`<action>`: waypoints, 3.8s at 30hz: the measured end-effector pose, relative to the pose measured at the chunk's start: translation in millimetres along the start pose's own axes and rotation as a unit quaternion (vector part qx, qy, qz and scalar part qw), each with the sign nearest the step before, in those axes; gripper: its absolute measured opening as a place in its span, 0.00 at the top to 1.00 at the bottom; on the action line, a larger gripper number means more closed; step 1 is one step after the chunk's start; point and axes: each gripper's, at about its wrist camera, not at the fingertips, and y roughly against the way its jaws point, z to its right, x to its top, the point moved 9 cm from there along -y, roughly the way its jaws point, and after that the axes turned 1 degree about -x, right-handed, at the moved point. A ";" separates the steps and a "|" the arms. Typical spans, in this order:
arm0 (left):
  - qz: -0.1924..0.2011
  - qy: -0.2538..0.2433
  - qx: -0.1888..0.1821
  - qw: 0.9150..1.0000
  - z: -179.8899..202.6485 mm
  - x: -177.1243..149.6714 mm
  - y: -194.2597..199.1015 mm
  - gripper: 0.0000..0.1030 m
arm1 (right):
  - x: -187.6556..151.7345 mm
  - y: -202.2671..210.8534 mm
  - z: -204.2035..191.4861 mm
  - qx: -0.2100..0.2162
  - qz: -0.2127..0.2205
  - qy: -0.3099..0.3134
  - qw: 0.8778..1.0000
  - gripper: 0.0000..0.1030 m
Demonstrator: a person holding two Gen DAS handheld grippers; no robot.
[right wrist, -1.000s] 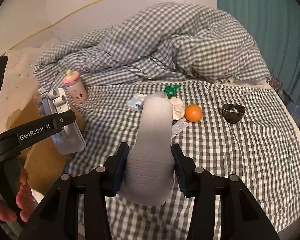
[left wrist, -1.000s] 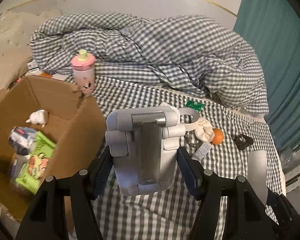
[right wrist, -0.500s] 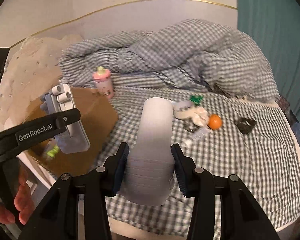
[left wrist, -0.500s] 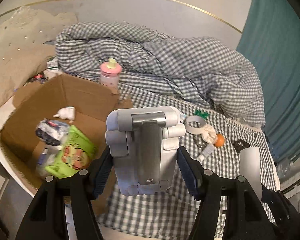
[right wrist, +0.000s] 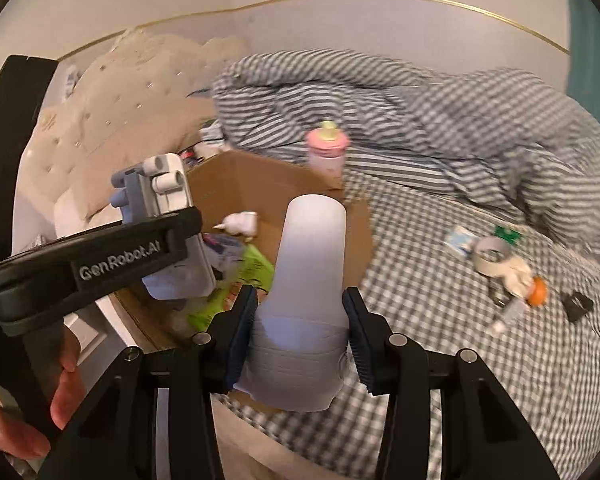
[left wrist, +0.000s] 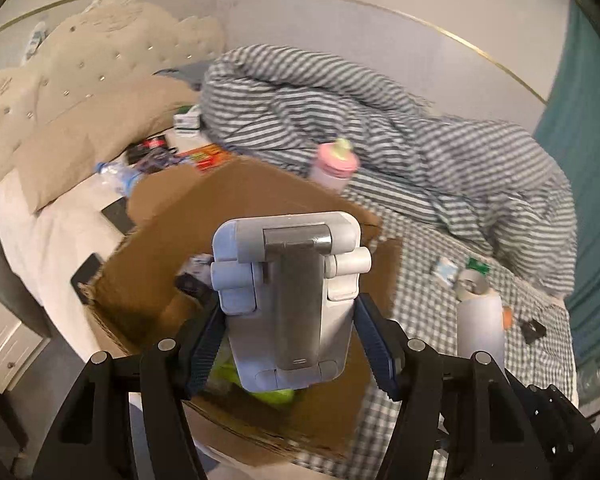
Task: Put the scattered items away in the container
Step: 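Grasp the white bottle with the right tool while the left tool carries the phone holder to the box, then open both tools over the box to drop the holder and bottle, then grasp the white tube with the left tool while the right tool grasps the orange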
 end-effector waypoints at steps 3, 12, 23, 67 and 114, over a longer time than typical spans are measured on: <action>-0.008 0.014 0.009 1.000 -24.0 3.7 -15.8 0.36 | 5.7 -24.5 -21.1 0.011 -0.013 0.014 1.000 0.58; -0.043 0.047 0.020 0.998 -64.4 -0.7 -69.3 0.36 | 8.5 -82.1 -49.3 0.021 -0.049 0.042 0.998 0.57; -0.030 0.059 0.000 0.998 -60.6 6.1 -70.1 0.11 | 15.9 -68.3 -45.7 -0.013 -0.010 0.060 0.998 0.11; -0.054 -0.176 -0.066 0.981 279.0 -110.7 -77.9 0.04 | -116.0 69.6 355.6 -0.156 0.016 -0.225 0.962 0.11; -0.114 -0.277 -0.149 0.943 397.3 -186.4 -231.9 0.63 | -92.6 -168.6 457.9 -0.098 -0.127 -0.212 0.964 0.44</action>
